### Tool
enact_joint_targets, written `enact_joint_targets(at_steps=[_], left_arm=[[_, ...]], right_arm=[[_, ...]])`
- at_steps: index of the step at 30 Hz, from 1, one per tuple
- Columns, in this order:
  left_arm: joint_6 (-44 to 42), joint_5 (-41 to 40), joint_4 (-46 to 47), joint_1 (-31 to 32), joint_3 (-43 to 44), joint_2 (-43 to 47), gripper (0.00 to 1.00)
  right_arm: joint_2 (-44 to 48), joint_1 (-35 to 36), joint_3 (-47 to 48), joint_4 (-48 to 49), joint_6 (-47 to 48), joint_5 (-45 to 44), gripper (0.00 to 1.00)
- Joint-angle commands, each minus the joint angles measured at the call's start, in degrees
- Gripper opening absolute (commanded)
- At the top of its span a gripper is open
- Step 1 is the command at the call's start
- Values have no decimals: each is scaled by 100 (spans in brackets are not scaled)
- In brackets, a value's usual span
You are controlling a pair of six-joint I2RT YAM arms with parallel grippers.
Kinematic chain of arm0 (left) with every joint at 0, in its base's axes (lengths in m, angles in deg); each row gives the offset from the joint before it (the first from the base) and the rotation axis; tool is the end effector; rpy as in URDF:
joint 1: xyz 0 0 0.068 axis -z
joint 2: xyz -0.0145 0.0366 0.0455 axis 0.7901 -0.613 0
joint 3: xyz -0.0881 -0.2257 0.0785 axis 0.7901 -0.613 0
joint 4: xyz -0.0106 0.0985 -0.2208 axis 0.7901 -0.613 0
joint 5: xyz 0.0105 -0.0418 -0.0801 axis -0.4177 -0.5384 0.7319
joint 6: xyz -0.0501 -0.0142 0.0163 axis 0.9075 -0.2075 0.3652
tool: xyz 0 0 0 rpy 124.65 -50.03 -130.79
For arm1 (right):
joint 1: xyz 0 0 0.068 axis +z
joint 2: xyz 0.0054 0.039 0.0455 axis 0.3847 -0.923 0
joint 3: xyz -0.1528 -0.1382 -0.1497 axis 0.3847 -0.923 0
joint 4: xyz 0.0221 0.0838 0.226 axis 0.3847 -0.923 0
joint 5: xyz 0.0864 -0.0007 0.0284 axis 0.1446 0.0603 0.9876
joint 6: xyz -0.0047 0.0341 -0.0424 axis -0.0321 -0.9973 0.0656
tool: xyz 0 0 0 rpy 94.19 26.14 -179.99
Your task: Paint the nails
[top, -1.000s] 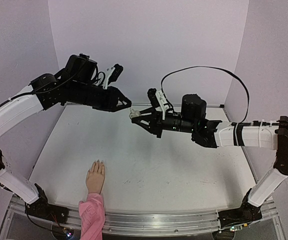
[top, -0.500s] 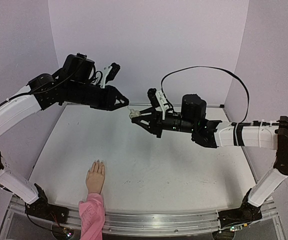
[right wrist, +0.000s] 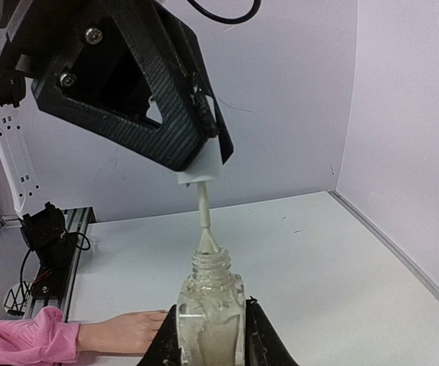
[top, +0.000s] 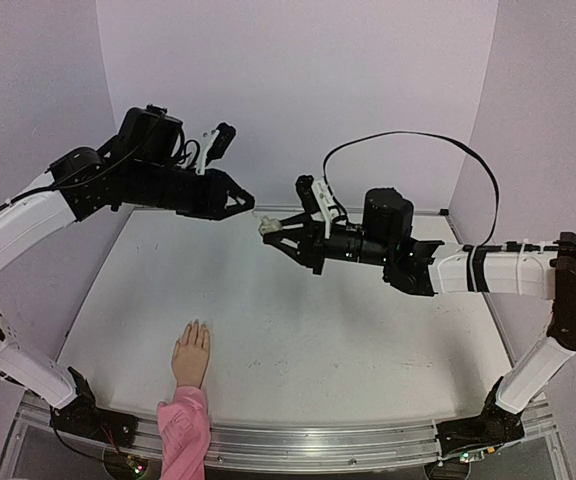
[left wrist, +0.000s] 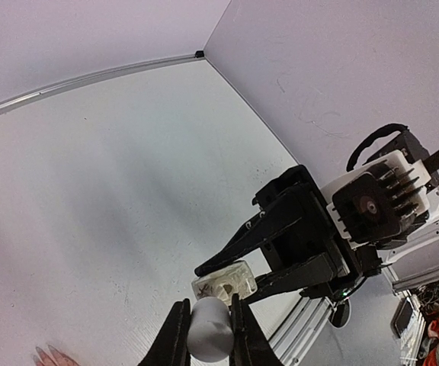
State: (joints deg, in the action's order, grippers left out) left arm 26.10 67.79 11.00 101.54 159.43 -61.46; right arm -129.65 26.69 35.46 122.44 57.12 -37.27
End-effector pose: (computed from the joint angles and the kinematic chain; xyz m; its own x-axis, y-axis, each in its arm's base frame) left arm 0.1800 -0.2196 0.4046 -0.6082 0.1296 -0.7831 0.6663 0.6195 -0.4150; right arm 0.2155 0.2772 0.3246 0.2401 0.2433 -0.9398 -0.9525 0.2461 -0.1796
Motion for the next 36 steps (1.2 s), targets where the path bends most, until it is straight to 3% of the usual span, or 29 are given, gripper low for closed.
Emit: enact_joint_targets(at_steps=[1,7,13,19,23,30,36], left_arm=[[-61,-106,168,-96,-93,368,0],[-520,709,173,-721,-668,902,0],[-2191,1498,-426,-1465,-1473,1507,0],[-3347,2889,-638,-2275,-2303,1568,0],[-3649,3347,-734,-2814,-2579,1405,0],[-3897,3491,-827,-2934,-2838,889,0],[-3880,2900,-983,-2973,-2877,293,0]], right_arm=[[134,47,38,554,-8,-80,0],[486,35,-295,694,69,-407,0],[811,-216,-481,575,134,-207,0],[983,-497,-561,346,548,202,0],[1108,-647,-548,196,851,236,0],[860,-1153,-346,59,796,797,0],[451,-1435,-127,15,718,1227,0]])
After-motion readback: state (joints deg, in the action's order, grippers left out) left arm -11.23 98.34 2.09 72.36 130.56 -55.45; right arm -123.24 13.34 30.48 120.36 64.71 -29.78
